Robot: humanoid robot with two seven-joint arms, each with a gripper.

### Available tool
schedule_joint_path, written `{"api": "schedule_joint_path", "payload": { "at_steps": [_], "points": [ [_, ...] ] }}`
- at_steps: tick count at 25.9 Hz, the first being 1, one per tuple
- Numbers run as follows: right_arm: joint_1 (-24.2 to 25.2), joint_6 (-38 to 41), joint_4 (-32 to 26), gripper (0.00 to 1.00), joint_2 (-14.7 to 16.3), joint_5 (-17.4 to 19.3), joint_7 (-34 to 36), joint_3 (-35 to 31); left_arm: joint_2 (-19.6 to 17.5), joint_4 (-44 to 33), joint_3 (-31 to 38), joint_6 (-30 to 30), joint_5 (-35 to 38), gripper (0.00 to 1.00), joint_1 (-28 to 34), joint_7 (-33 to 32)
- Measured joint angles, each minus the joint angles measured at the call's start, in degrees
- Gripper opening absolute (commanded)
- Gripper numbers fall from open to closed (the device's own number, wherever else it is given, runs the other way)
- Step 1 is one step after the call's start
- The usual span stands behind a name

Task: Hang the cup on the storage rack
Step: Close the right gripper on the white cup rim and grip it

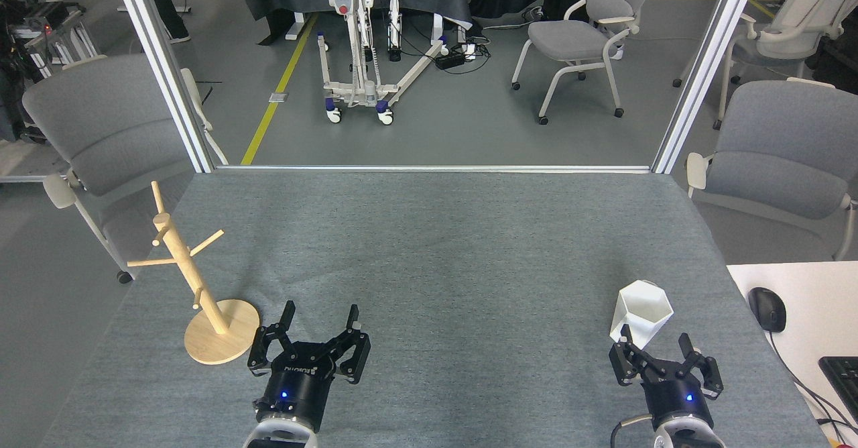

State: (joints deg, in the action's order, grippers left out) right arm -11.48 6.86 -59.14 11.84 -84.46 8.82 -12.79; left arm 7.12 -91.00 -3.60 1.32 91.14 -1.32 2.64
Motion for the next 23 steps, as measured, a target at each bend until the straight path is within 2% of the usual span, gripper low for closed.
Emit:
{"api": "schedule_joint_path", "payload": {
  "at_steps": [23],
  "points": [
    [-4.8, 0.4, 3.9, 0.99, 1.5, -0.2, -0.3, 1.7, 0.0, 1.5, 0.0, 0.0, 0.0, 1.00, 0.0, 0.3]
  ]
}}
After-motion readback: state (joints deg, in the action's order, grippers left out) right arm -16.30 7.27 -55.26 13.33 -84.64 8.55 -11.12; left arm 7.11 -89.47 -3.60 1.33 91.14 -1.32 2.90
